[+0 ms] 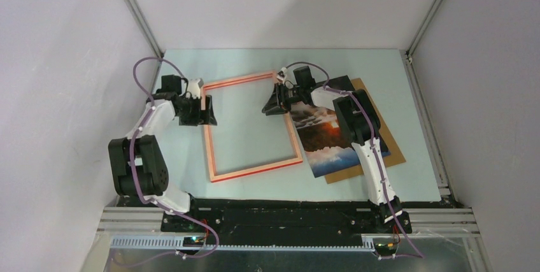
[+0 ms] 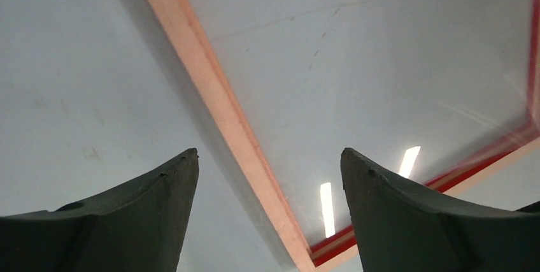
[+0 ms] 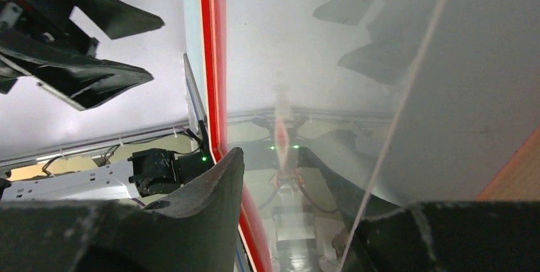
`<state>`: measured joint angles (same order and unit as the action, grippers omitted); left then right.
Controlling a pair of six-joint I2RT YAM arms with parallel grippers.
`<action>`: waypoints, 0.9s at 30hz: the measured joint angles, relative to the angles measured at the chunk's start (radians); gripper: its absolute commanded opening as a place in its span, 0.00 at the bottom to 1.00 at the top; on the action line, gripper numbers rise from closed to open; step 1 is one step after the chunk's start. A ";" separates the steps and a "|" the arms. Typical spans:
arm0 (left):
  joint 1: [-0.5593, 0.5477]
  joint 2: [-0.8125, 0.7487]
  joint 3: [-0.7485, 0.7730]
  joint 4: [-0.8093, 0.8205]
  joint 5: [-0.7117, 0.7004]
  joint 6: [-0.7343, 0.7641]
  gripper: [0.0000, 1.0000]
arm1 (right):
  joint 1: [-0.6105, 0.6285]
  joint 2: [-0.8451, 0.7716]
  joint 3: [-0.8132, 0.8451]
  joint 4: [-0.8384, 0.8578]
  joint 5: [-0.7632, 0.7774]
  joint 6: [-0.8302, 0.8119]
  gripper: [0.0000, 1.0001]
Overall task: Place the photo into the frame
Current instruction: Place the photo frame item in the photo frame.
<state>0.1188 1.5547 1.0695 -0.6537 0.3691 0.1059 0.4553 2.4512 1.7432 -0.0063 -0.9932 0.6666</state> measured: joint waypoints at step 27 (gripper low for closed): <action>-0.323 0.165 0.157 0.055 -0.008 -0.072 0.88 | 0.011 -0.031 0.000 -0.081 0.062 -0.106 0.47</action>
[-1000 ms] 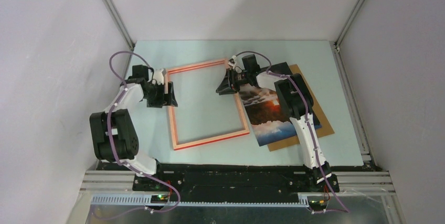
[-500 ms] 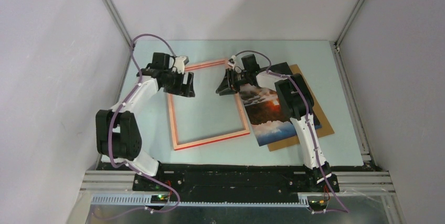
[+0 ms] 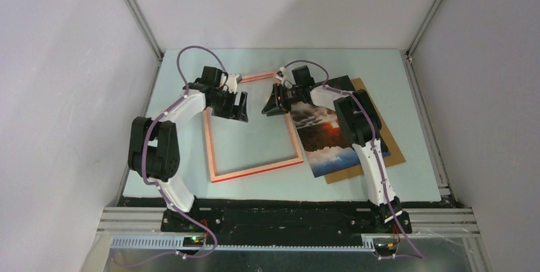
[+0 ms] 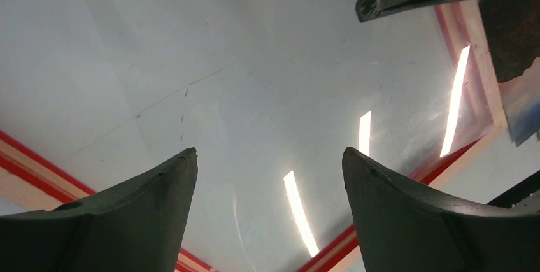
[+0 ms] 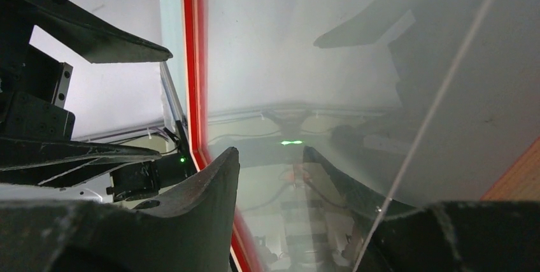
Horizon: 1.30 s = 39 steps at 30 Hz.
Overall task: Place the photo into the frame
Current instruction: Place the photo frame item in the photo frame.
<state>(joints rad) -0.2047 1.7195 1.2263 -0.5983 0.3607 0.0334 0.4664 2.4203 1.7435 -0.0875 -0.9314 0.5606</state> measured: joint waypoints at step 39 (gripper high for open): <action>-0.085 0.140 -0.021 0.181 0.096 -0.114 0.88 | 0.004 -0.004 0.000 -0.009 0.008 -0.015 0.48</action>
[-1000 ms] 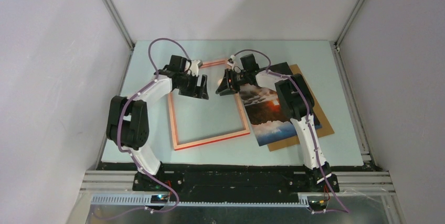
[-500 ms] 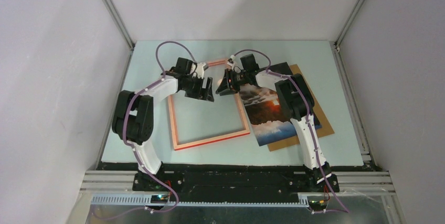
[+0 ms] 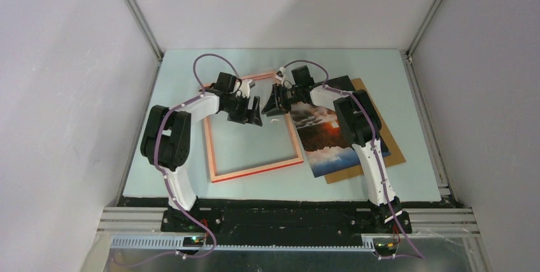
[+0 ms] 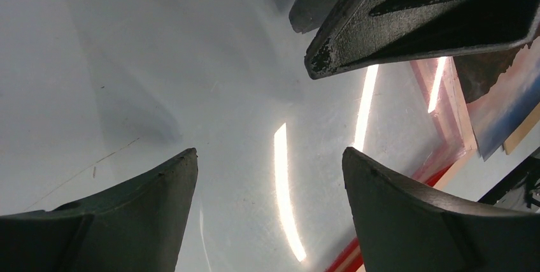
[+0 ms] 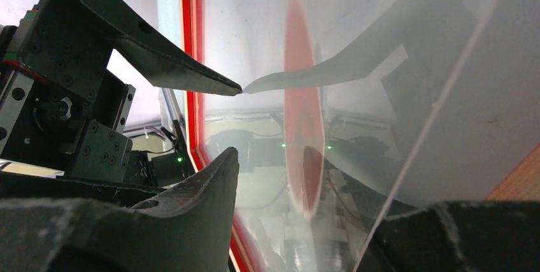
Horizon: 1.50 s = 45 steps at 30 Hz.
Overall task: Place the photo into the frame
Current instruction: Place the photo frame item in the photo frame.
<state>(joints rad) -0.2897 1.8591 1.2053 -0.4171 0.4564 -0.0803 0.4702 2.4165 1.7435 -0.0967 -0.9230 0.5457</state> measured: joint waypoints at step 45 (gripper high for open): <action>-0.001 0.004 -0.013 0.035 0.000 -0.001 0.88 | -0.076 -0.077 -0.008 -0.131 0.060 -0.106 0.69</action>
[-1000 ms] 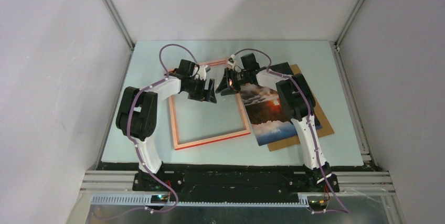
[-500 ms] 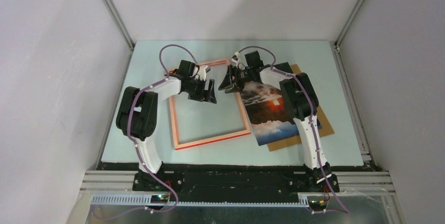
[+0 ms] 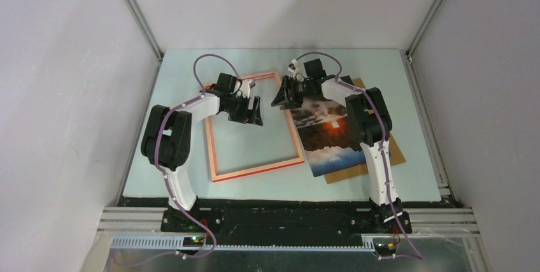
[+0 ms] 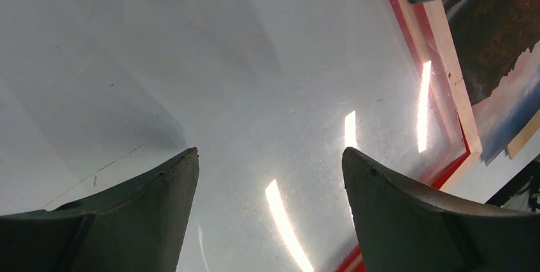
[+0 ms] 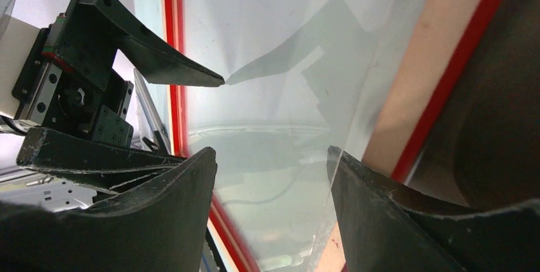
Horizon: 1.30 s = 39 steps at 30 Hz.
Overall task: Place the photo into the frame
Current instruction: Place the photo frame item in the photo frame.
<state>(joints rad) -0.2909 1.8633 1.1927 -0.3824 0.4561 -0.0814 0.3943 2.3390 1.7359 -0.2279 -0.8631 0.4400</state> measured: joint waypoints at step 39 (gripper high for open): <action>-0.001 -0.039 -0.020 -0.005 -0.031 0.005 0.96 | -0.049 -0.231 -0.114 -0.158 0.165 -0.288 0.70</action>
<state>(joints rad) -0.2916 1.8248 1.1725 -0.3874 0.4252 -0.0765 0.3450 2.1078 1.6218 -0.3859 -0.6983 0.1524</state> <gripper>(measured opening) 0.930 0.697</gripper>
